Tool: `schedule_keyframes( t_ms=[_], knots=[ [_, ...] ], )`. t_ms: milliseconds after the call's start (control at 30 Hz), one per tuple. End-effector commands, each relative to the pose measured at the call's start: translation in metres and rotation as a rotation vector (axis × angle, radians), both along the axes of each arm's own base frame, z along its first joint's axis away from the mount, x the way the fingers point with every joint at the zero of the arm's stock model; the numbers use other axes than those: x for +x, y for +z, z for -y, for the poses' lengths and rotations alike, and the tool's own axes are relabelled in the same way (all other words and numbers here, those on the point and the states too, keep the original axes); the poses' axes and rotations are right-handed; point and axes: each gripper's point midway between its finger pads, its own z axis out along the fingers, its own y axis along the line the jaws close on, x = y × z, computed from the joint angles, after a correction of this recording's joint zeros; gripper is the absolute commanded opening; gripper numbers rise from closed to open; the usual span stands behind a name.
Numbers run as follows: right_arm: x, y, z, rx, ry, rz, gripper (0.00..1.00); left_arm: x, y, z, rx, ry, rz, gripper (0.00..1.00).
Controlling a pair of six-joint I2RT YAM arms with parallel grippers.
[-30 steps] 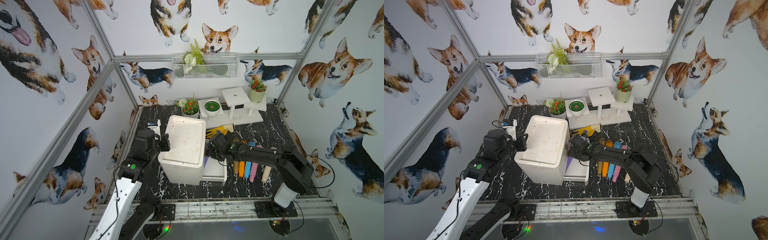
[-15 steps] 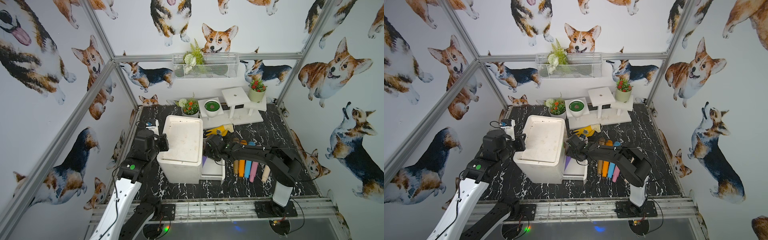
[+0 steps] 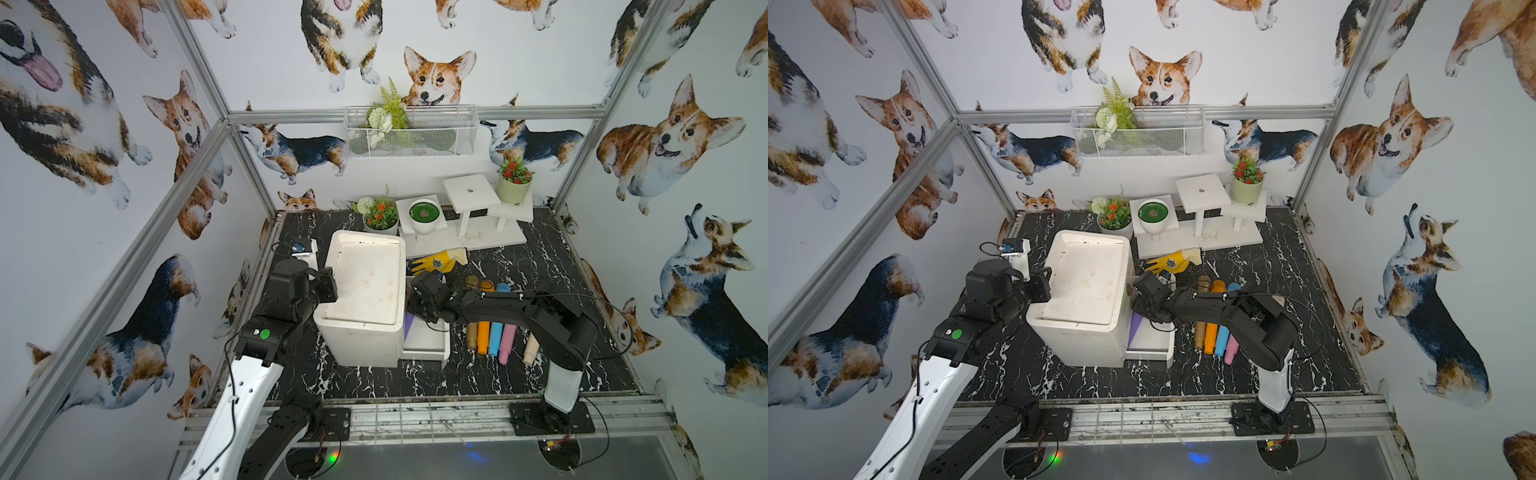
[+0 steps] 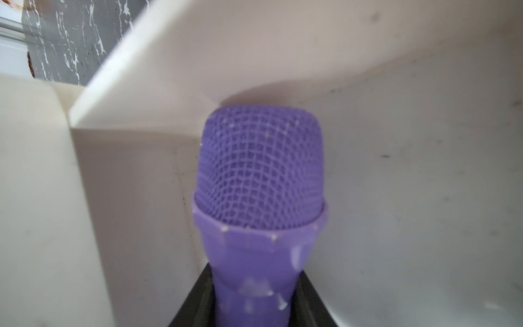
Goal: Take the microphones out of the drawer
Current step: Pick up the microphone from the drawer.
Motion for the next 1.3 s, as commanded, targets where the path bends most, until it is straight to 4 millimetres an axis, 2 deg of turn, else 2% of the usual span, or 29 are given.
schedule_keyframes(
  t_ms=[0,267,500,733,933,1267],
  knots=[
    [-0.016,-0.012,0.007,-0.049,0.051,-0.052,0.31,-0.026,-0.045,0.003,0.007,-0.038,-0.204,0.0],
    [-0.015,0.005,0.01,-0.057,0.077,-0.007,0.22,-0.028,-0.044,0.002,0.013,-0.035,-0.202,0.0],
    [-0.014,0.03,0.008,-0.037,0.11,0.044,0.21,-0.027,-0.044,0.002,0.008,-0.033,-0.204,0.01],
    [-0.012,0.052,0.016,-0.046,0.122,0.098,0.2,-0.028,-0.044,0.002,0.006,-0.031,-0.204,0.01],
    [-0.013,0.07,0.029,-0.081,0.133,0.14,0.2,-0.029,-0.045,0.002,0.004,-0.03,-0.204,0.01],
    [-0.014,0.091,0.065,-0.122,0.104,0.187,0.19,-0.03,-0.046,0.002,-0.001,-0.028,-0.205,0.01]
  ],
)
